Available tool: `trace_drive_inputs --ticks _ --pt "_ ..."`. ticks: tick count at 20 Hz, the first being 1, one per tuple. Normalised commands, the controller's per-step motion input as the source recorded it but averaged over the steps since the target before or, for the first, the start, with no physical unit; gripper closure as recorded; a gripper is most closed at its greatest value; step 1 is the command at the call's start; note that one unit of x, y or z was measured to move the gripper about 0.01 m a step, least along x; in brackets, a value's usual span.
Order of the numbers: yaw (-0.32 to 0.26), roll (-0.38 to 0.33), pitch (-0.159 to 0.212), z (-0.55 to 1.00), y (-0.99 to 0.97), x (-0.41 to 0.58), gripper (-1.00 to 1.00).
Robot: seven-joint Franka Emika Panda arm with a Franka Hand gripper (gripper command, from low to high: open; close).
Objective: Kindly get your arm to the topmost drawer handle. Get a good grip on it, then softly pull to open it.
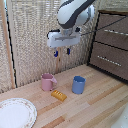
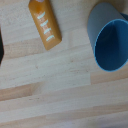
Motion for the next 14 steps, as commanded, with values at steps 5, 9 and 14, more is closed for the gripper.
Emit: trace_drive_inputs --ticks 5,9,14 --pt "0.040 -0.275 -0.018 0.37 -0.22 -0.141 -1.00" --pt "0.041 -0.308 -0.028 0.26 -0.26 -0.184 -1.00" --pt "0.040 -0.330 -0.024 0.19 -0.29 -0.197 -1.00"
